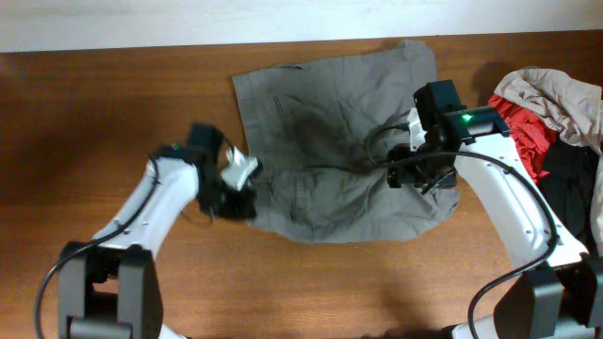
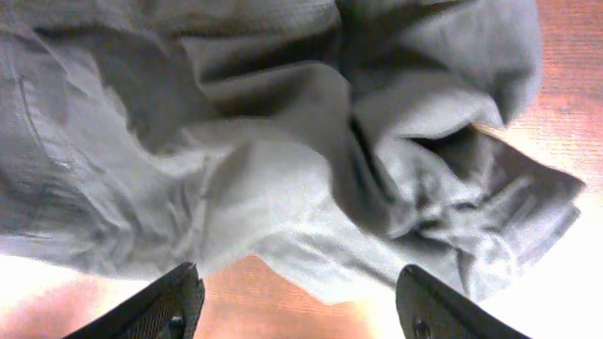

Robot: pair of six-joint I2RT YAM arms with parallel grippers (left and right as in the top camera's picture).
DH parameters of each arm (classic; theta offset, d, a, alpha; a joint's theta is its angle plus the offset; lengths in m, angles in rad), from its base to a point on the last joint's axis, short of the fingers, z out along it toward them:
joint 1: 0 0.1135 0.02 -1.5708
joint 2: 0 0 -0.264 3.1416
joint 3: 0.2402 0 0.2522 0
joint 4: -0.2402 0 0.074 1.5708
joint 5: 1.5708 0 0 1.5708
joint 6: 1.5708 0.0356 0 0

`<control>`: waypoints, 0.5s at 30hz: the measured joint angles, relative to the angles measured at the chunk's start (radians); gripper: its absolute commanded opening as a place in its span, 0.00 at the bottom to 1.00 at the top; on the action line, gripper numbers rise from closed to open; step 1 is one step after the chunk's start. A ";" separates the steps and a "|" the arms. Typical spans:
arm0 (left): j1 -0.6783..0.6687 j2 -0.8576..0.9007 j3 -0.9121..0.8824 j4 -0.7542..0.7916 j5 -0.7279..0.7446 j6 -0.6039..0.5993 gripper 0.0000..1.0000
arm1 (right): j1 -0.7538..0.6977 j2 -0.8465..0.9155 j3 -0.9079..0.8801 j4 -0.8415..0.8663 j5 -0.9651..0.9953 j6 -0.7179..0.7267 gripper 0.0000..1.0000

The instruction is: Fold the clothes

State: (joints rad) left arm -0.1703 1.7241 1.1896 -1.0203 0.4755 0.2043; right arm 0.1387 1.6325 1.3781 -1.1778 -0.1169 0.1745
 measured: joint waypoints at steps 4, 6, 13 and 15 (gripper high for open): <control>0.050 -0.034 0.211 -0.032 -0.024 -0.011 0.01 | -0.039 -0.005 0.000 -0.055 -0.005 0.010 0.71; 0.074 -0.062 0.293 -0.029 -0.055 -0.028 0.01 | -0.057 -0.005 0.000 -0.076 -0.018 0.010 0.71; 0.100 -0.096 0.361 -0.008 -0.142 -0.071 0.01 | -0.046 -0.005 -0.001 -0.122 -0.081 0.004 0.73; 0.100 -0.094 0.360 -0.005 -0.171 -0.077 0.01 | -0.029 -0.005 -0.008 -0.122 -0.091 0.003 0.74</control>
State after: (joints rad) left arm -0.0708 1.6299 1.5501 -1.0248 0.3050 0.1268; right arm 0.1097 1.6276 1.3705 -1.2995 -0.2077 0.1776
